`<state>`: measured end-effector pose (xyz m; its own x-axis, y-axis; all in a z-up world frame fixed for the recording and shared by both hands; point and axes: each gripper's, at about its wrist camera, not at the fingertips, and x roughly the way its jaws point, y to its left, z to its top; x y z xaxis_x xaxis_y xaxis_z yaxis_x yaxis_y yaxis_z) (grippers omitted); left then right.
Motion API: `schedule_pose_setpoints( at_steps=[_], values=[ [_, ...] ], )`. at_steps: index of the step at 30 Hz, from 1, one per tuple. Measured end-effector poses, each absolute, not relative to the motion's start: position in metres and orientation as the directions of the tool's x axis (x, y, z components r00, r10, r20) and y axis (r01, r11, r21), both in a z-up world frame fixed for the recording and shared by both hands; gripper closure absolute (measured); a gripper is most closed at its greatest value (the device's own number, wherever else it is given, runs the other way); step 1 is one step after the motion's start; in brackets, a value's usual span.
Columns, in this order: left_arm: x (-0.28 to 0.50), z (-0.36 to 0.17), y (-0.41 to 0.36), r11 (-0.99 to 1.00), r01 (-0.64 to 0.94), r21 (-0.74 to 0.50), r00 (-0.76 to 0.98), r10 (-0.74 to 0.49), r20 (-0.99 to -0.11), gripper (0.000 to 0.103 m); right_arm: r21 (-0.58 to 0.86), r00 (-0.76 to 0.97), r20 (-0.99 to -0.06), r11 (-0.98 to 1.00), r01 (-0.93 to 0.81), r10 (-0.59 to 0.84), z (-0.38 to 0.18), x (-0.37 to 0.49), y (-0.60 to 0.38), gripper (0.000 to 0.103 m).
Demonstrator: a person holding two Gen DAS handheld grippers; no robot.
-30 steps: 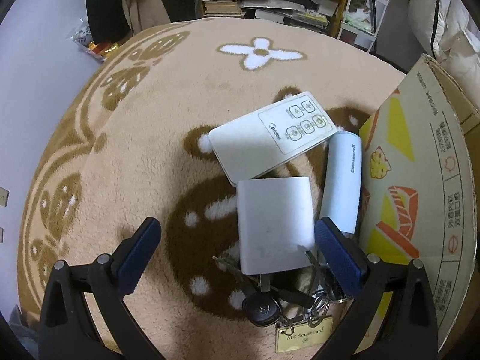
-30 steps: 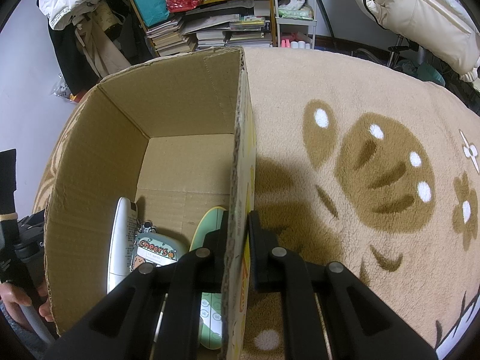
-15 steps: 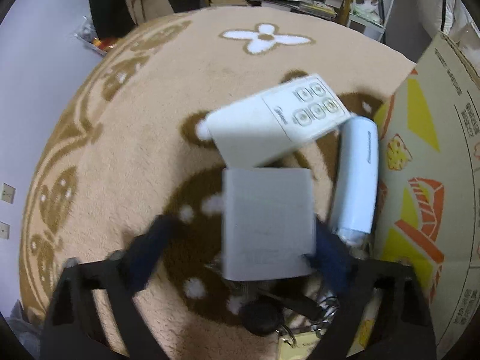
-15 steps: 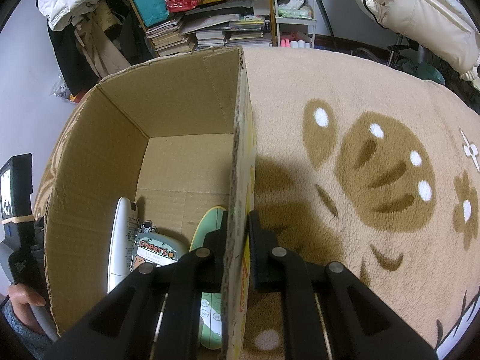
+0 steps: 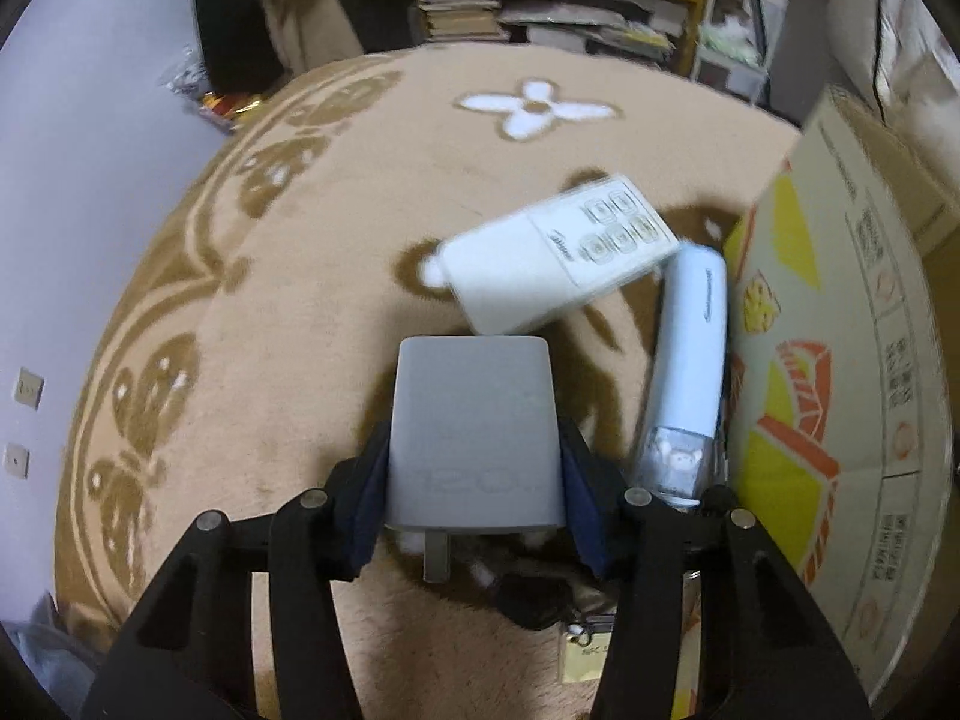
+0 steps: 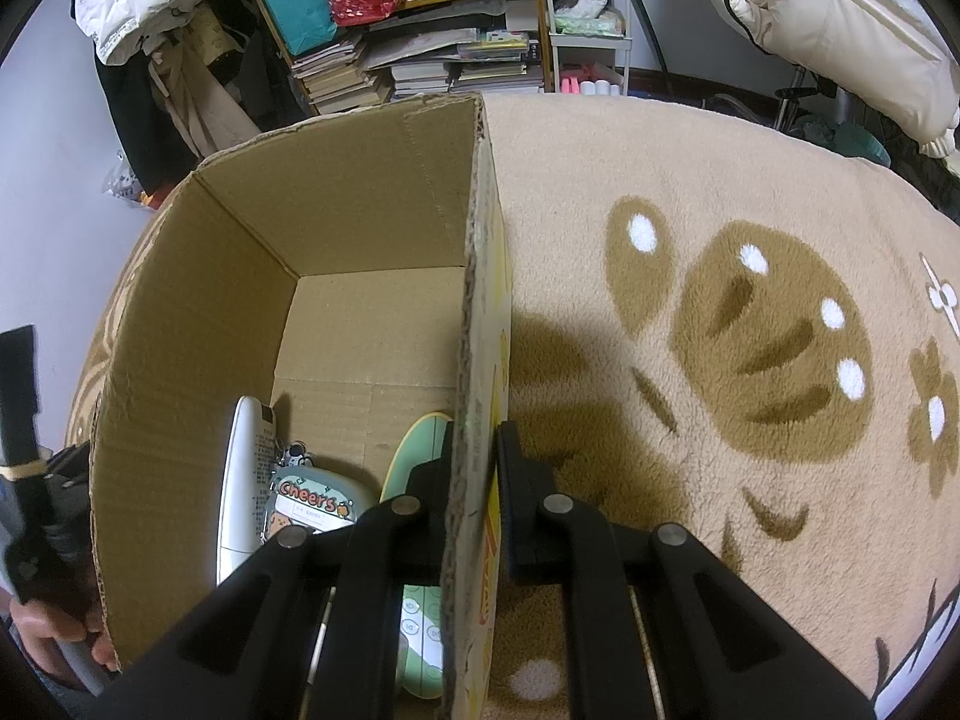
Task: Organize rigid objects
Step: 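Carry the white charger with the left tool over the box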
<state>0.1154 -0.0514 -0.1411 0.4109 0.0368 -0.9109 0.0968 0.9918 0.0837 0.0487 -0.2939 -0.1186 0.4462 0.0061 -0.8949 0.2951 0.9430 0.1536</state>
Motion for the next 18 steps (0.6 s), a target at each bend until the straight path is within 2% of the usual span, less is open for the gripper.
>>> schedule_pose_setpoints(
  at_steps=[8, 12, 15, 18],
  values=[
    [0.104, -0.108, -0.032, 0.995, 0.035, 0.092, 0.462, 0.066, -0.885, 0.052, 0.153, 0.447, -0.895, 0.943, 0.295, 0.006, -0.119, 0.049, -0.294, 0.092],
    [0.093, -0.086, -0.041, 0.988, 0.08, 0.131, 0.514, 0.072, -0.855, 0.052, 0.153, 0.446, -0.895, 0.943, 0.295, 0.006, -0.119, 0.049, -0.294, 0.092],
    [0.085, -0.07, -0.059, 0.969, 0.139, 0.206, 0.572, 0.092, -0.815, 0.052, 0.152, 0.446, -0.895, 0.943, 0.294, 0.005, -0.119, 0.048, -0.294, 0.092],
    [0.079, -0.056, -0.065, 0.971, 0.176, 0.163, 0.584, 0.03, -0.811, 0.052, 0.153, 0.447, -0.895, 0.943, 0.295, 0.006, -0.119, 0.049, -0.294, 0.092]
  ],
)
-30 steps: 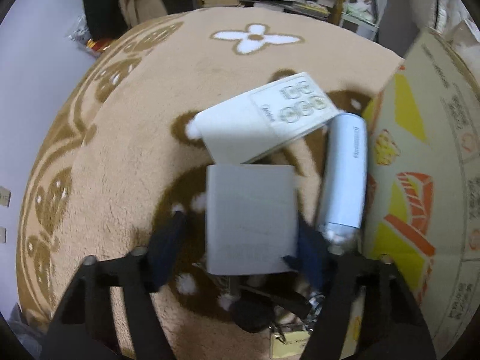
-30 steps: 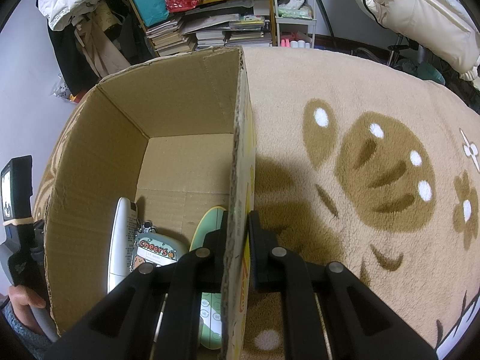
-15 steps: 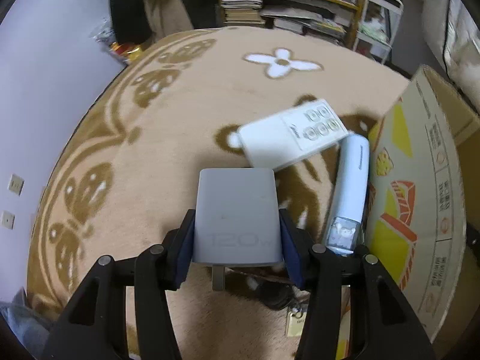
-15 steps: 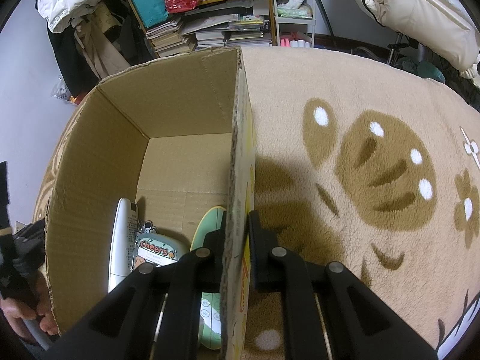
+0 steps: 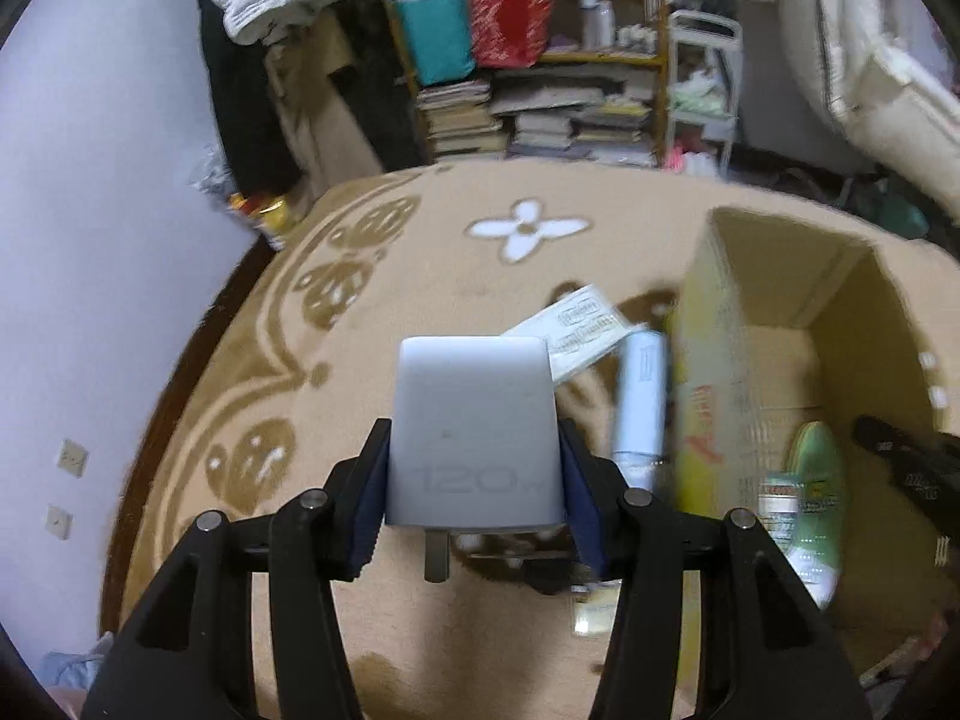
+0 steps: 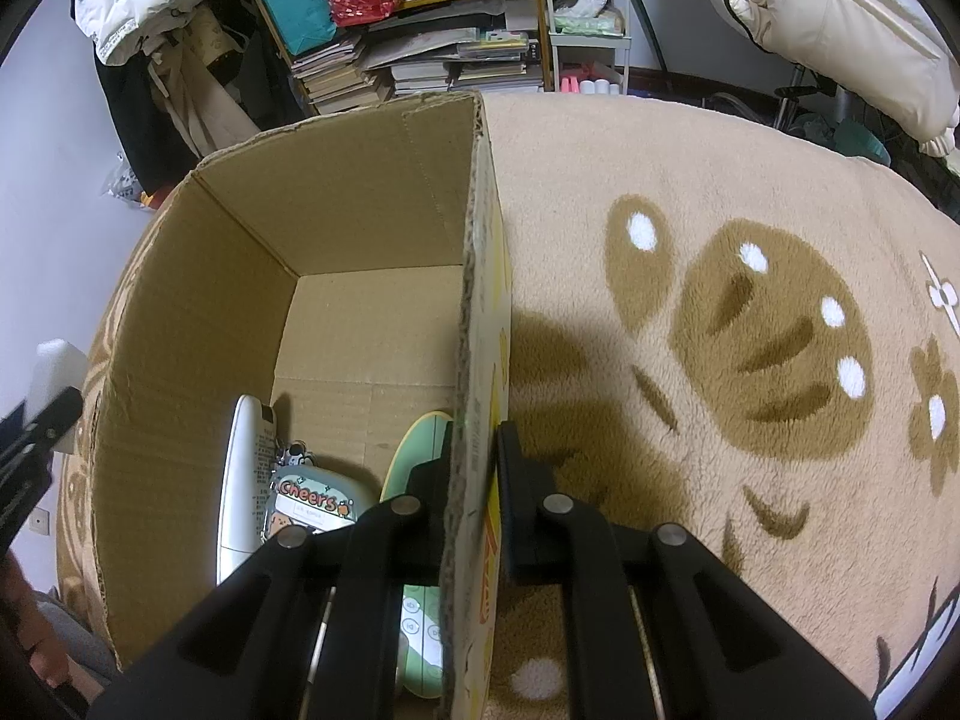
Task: Organize rigid objects
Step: 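Carry the white charger with the left tool over the box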
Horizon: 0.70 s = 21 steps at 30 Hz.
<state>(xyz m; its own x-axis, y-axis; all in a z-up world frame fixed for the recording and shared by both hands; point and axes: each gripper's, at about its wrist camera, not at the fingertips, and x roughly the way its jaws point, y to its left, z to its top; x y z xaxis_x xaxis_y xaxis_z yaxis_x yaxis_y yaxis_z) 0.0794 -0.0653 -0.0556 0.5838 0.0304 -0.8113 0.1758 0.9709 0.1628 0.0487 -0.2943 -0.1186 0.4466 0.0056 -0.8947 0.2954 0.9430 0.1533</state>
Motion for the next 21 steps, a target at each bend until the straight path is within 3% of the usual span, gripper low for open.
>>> schedule_pose_setpoints(
  at_steps=[12, 21],
  values=[
    [0.033, -0.001, -0.107, 0.93, 0.333, 0.154, 0.666, -0.116, -0.737, 0.052, 0.153, 0.446, -0.895, 0.943, 0.295, 0.006, -0.119, 0.049, -0.295, 0.092],
    [0.016, -0.015, -0.139, 0.893, 0.435, 0.114, 0.596, -0.191, -0.78, 0.052, 0.158, 0.447, -0.895, 0.942, 0.297, 0.009, -0.119, 0.048, -0.295, 0.092]
  ],
)
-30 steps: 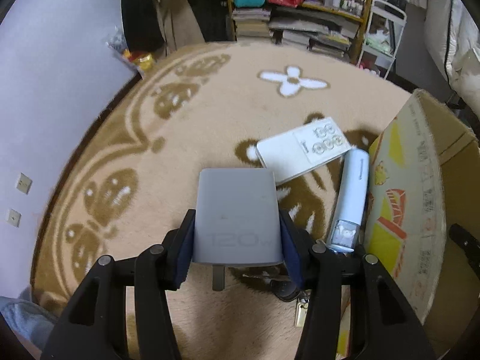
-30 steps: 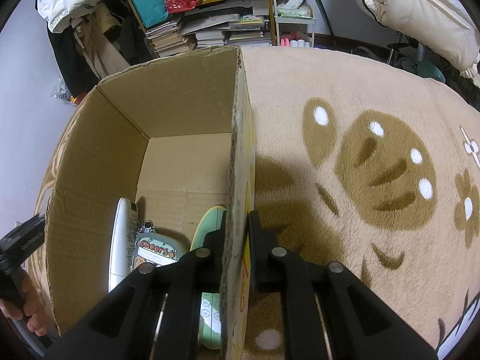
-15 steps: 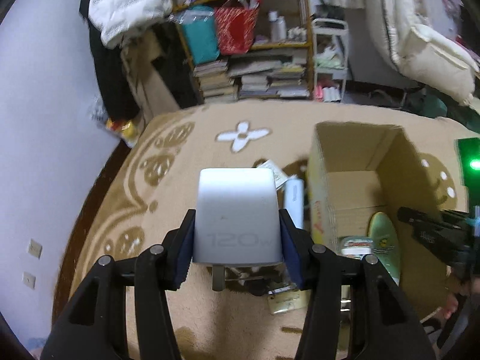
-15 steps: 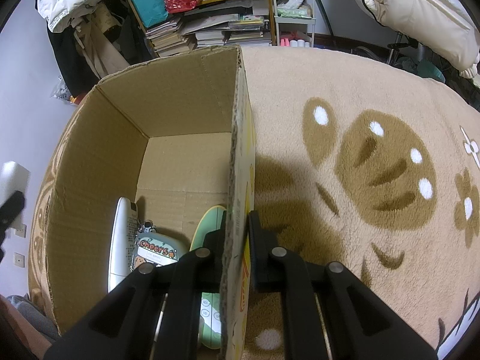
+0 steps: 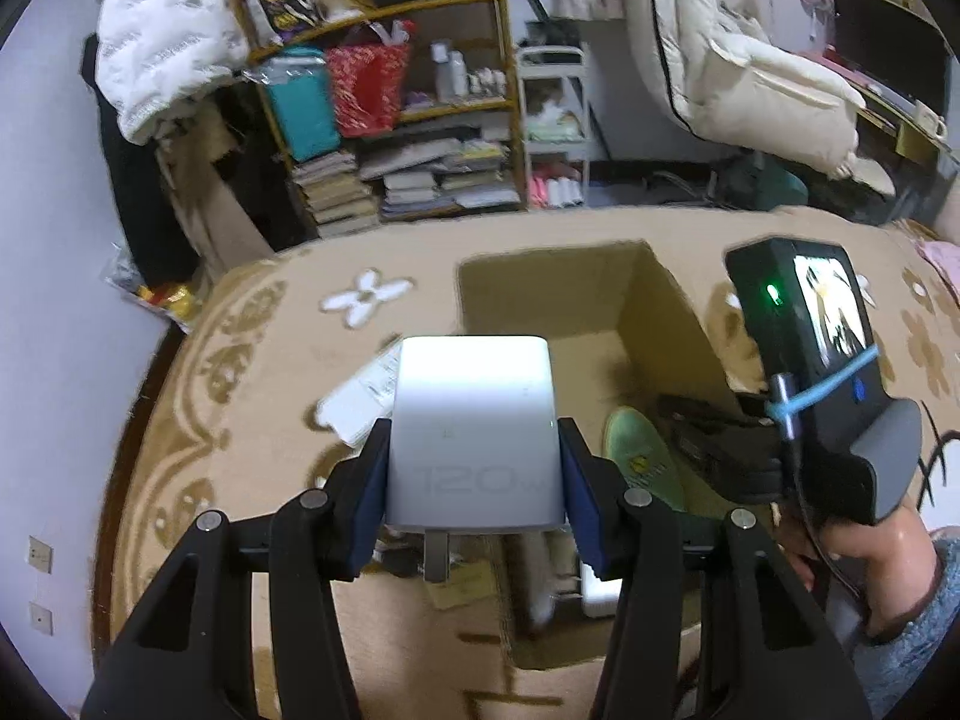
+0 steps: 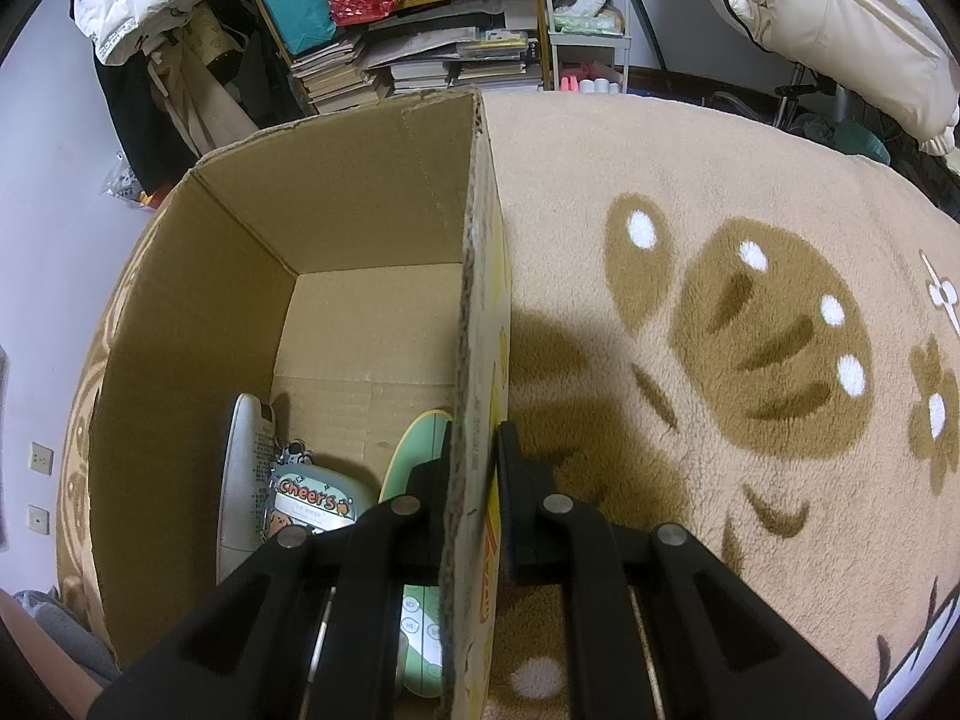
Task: Organize rigid objects
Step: 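Carry the white charger with the left tool over the box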
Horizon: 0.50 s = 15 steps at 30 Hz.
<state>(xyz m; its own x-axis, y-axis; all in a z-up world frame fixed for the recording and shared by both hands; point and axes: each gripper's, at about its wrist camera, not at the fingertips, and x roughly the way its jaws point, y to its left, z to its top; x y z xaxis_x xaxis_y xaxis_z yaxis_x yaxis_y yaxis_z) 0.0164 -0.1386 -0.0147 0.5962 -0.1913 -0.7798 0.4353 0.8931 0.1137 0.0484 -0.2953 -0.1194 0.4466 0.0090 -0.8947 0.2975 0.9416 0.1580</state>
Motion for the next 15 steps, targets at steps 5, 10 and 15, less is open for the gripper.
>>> schedule_pose_setpoints(
  at_steps=[5, 10, 15],
  values=[
    [0.007, -0.025, -0.152, 0.873, 0.469, 0.132, 0.58, -0.192, -0.791, 0.052, 0.161, 0.447, -0.895, 0.94, 0.3, 0.01, -0.122, 0.046, -0.296, 0.092],
    [0.006, -0.031, -0.157, 0.868, 0.487, 0.103, 0.542, -0.207, -0.814, 0.052, 0.163, 0.447, -0.895, 0.94, 0.3, 0.012, -0.122, 0.046, -0.296, 0.092],
    [0.007, -0.039, -0.156, 0.869, 0.489, 0.082, 0.512, -0.209, -0.833, 0.052, 0.16, 0.446, -0.895, 0.94, 0.3, 0.01, -0.122, 0.046, -0.296, 0.092]
  ],
)
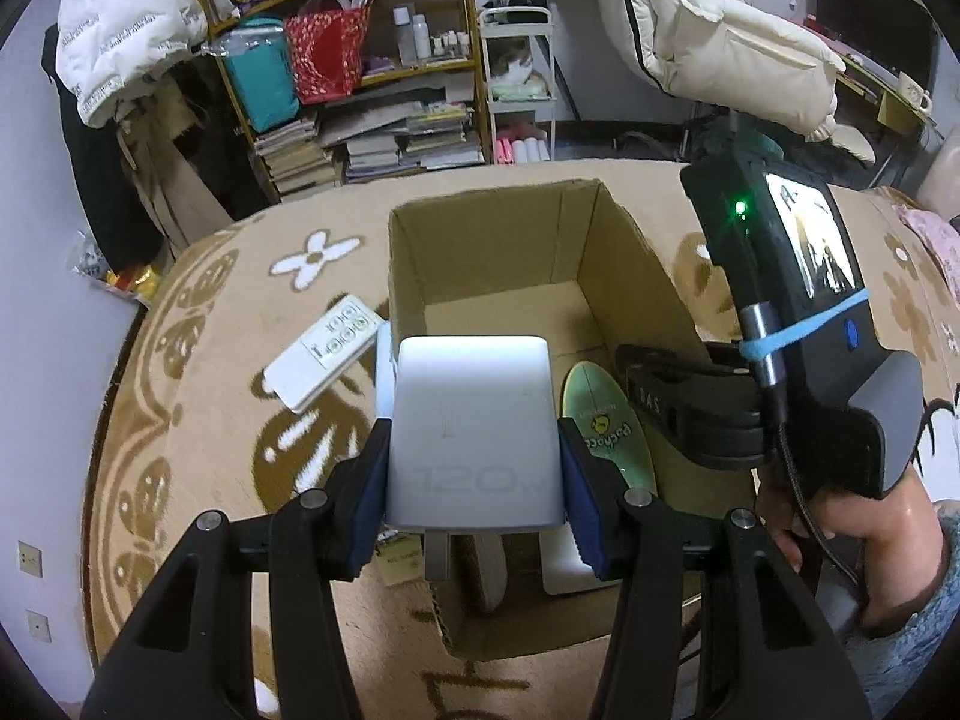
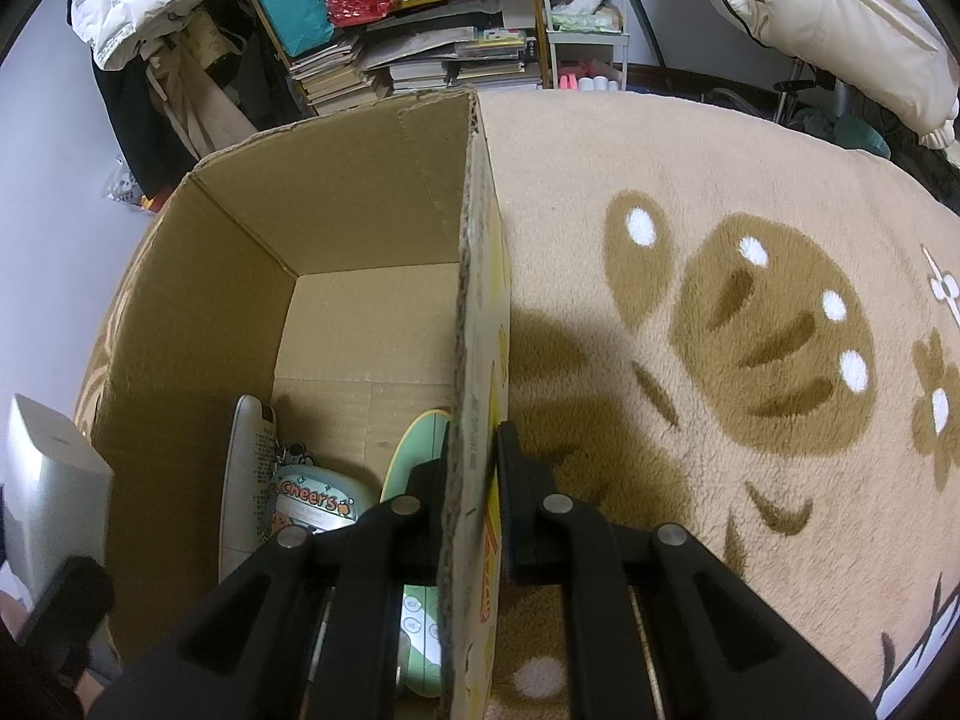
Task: Organize rigid objects
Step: 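Carry the white charger with the left tool over the box, then lower the white charger into the box and open the left tool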
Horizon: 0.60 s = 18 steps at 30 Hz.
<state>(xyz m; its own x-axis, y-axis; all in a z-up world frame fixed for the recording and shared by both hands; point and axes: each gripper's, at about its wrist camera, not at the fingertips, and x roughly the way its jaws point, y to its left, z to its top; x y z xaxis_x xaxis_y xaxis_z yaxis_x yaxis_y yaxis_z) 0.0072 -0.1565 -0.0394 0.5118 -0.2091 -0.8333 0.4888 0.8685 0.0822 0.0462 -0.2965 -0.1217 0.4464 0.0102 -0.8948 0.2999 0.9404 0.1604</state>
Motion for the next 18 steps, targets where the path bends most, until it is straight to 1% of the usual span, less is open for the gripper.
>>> schedule_pose_setpoints(
  at_steps=[6, 14, 18],
  values=[
    [0.006, -0.047, -0.162, 0.861, 0.496, 0.11, 0.507, -0.184, -0.842, 0.052, 0.162, 0.446, -0.895, 0.94, 0.3, 0.011, -0.122, 0.046, -0.297, 0.092],
    [0.001, -0.03, -0.162, 0.854, 0.489, 0.177, 0.581, -0.167, -0.797, 0.053, 0.151, 0.445, -0.895, 0.944, 0.294, 0.004, -0.123, 0.047, -0.294, 0.091],
    [0.008, -0.024, -0.153, 0.87, 0.469, 0.152, 0.571, -0.168, -0.803, 0.049, 0.157, 0.442, -0.897, 0.94, 0.302, 0.008, -0.124, 0.046, -0.294, 0.092]
  ],
)
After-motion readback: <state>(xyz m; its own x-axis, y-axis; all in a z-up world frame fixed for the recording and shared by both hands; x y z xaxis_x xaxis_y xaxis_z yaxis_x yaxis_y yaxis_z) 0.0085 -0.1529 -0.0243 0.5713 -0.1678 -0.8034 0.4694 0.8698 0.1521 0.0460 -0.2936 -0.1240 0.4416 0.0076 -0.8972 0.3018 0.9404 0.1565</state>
